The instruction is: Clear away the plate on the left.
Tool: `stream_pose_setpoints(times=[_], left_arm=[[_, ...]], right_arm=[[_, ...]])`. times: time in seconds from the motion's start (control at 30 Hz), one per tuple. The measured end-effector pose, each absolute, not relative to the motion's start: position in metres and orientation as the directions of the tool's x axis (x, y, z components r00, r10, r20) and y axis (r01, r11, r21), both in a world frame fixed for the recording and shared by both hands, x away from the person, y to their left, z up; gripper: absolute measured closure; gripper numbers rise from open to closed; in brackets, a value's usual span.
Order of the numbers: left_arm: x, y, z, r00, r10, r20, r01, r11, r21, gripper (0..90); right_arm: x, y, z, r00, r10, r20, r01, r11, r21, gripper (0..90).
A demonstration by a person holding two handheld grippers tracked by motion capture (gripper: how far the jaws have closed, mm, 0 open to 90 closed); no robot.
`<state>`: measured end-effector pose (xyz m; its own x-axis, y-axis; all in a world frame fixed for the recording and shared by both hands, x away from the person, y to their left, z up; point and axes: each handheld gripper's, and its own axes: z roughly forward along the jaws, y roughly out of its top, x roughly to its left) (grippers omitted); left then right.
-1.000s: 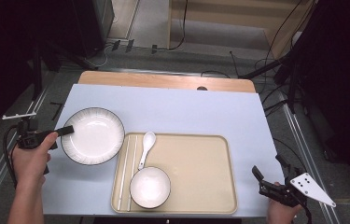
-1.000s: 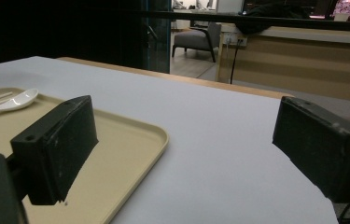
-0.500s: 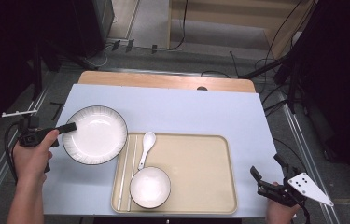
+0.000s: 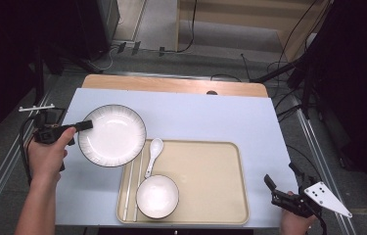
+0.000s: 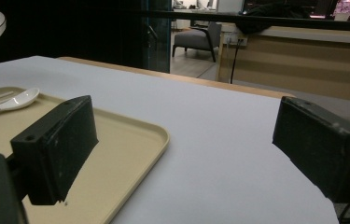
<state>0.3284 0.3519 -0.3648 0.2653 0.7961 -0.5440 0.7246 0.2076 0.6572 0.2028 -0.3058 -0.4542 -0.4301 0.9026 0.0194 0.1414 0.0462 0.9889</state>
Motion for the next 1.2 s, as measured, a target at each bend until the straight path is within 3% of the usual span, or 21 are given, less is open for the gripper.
stream_pose_setpoints(times=[0.63,1.2], left_arm=[[0.350,0.277,-0.368,0.356,0.777,-0.519,0.735,0.111,0.669,85.2],[0.365,0.213,-0.385,0.433,0.712,-0.552,0.771,0.025,0.637,85.0]], right_arm=[[0.202,-0.307,-0.453,-0.424,0.905,0.014,0.140,0.050,0.989,6.5],[0.201,-0.304,-0.452,-0.429,0.903,-0.003,0.138,0.069,0.988,6.5]])
